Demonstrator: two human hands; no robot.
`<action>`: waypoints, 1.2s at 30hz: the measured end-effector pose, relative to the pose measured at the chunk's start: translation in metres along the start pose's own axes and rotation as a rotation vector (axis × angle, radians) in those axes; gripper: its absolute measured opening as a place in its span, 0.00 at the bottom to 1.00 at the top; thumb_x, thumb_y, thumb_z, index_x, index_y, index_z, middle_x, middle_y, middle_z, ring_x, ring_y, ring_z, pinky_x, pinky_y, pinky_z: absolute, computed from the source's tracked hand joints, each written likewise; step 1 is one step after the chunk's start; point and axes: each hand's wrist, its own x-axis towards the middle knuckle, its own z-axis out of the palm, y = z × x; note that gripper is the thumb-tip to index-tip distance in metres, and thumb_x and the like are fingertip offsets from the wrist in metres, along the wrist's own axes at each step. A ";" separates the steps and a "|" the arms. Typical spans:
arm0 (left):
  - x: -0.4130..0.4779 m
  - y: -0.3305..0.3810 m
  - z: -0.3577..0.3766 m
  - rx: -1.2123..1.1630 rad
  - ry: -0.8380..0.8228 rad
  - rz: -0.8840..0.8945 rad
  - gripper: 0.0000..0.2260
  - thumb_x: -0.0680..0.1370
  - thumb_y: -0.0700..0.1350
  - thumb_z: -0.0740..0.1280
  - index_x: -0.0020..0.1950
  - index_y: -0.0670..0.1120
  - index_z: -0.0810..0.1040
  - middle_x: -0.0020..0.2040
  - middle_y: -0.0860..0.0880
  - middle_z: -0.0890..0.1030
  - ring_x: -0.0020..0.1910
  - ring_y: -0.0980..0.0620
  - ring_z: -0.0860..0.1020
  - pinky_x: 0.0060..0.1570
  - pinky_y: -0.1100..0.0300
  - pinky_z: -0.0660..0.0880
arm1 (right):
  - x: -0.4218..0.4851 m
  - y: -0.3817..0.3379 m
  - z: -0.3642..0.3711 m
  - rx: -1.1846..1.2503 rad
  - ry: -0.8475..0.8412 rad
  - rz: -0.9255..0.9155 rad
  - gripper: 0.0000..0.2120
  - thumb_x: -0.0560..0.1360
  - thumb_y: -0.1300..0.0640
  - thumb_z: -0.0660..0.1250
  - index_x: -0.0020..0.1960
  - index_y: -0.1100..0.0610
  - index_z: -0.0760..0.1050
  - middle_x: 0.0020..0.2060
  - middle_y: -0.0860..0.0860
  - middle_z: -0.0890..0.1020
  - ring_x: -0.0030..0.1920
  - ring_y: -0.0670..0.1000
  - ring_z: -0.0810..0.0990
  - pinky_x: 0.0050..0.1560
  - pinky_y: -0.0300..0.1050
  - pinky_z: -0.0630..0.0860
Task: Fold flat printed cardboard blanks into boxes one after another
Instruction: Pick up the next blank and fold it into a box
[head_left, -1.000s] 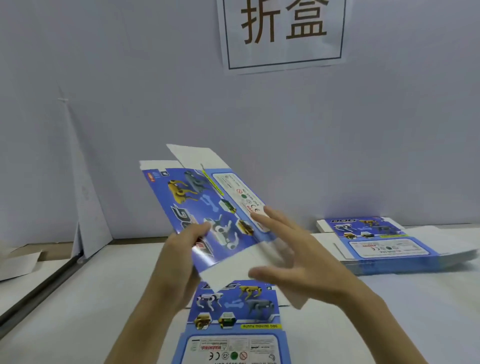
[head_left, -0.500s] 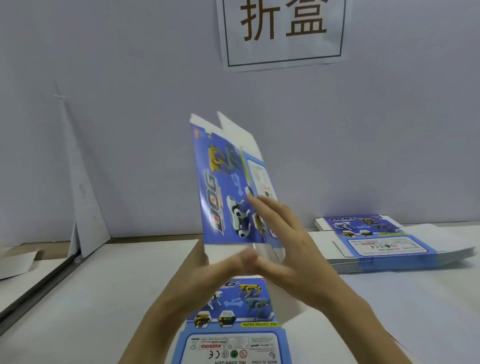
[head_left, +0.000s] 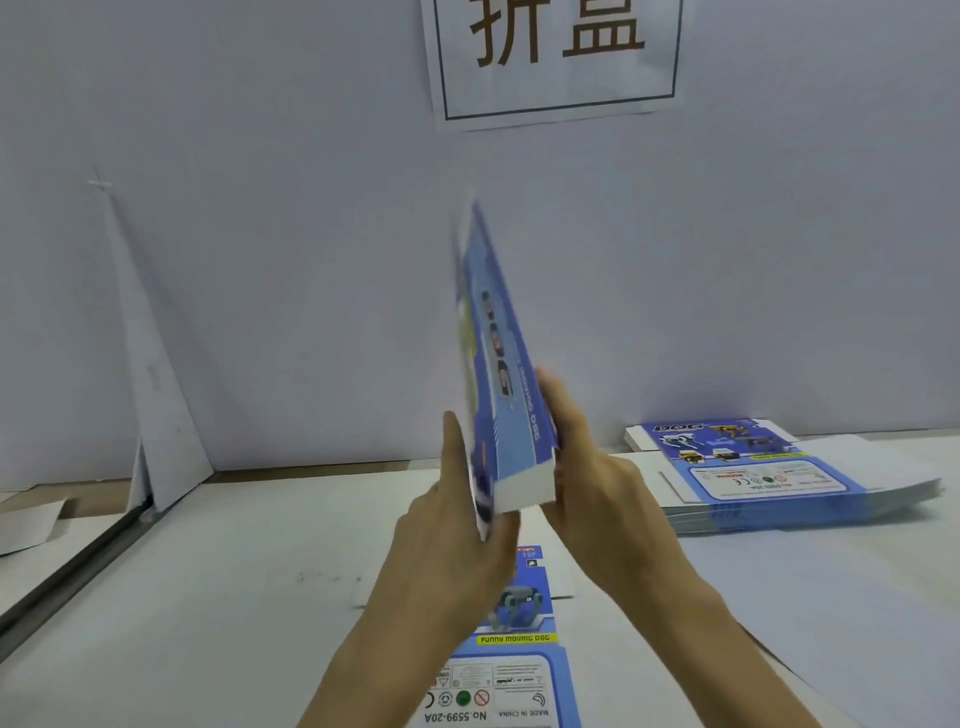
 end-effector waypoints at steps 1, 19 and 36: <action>0.001 -0.002 0.000 0.043 0.017 -0.001 0.34 0.80 0.53 0.57 0.76 0.58 0.36 0.50 0.60 0.77 0.33 0.66 0.74 0.33 0.78 0.68 | 0.001 0.000 -0.001 0.017 0.049 0.017 0.43 0.74 0.65 0.67 0.75 0.42 0.44 0.42 0.65 0.82 0.34 0.64 0.81 0.32 0.61 0.79; 0.009 0.018 -0.012 -0.741 -0.244 -0.238 0.33 0.55 0.65 0.71 0.59 0.68 0.69 0.50 0.62 0.83 0.50 0.62 0.81 0.52 0.56 0.75 | -0.004 0.006 0.015 0.286 0.191 0.089 0.37 0.73 0.58 0.68 0.75 0.42 0.55 0.49 0.50 0.83 0.38 0.50 0.83 0.39 0.42 0.82; -0.001 0.025 -0.024 -0.994 0.077 0.038 0.41 0.58 0.53 0.73 0.70 0.54 0.65 0.57 0.50 0.81 0.53 0.50 0.82 0.42 0.62 0.79 | -0.002 -0.030 0.011 0.309 0.220 -0.178 0.21 0.81 0.49 0.58 0.72 0.53 0.63 0.56 0.54 0.82 0.54 0.49 0.81 0.46 0.46 0.81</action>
